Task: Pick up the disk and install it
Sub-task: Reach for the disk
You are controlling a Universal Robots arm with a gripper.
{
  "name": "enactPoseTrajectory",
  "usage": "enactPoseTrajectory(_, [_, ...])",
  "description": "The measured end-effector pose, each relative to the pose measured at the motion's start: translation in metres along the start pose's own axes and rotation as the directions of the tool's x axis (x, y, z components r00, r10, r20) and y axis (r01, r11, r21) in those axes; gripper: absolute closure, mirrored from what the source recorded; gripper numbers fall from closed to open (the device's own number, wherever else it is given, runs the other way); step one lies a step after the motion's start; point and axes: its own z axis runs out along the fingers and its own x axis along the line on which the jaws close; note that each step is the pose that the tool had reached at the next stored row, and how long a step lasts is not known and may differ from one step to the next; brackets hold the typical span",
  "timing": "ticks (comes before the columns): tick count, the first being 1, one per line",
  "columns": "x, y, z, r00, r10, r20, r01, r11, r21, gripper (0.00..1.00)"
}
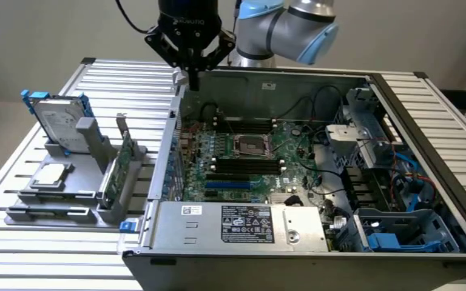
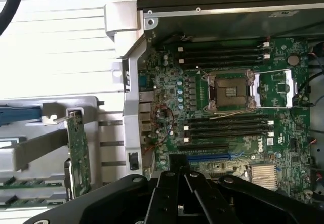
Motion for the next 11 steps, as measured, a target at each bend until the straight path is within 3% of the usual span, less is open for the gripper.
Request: enactPoseTrajectory(11, [0.05, -0.0035, -0.0005, 1.0, 0.0, 0.0, 0.0, 1.0, 0.0001, 0.89])
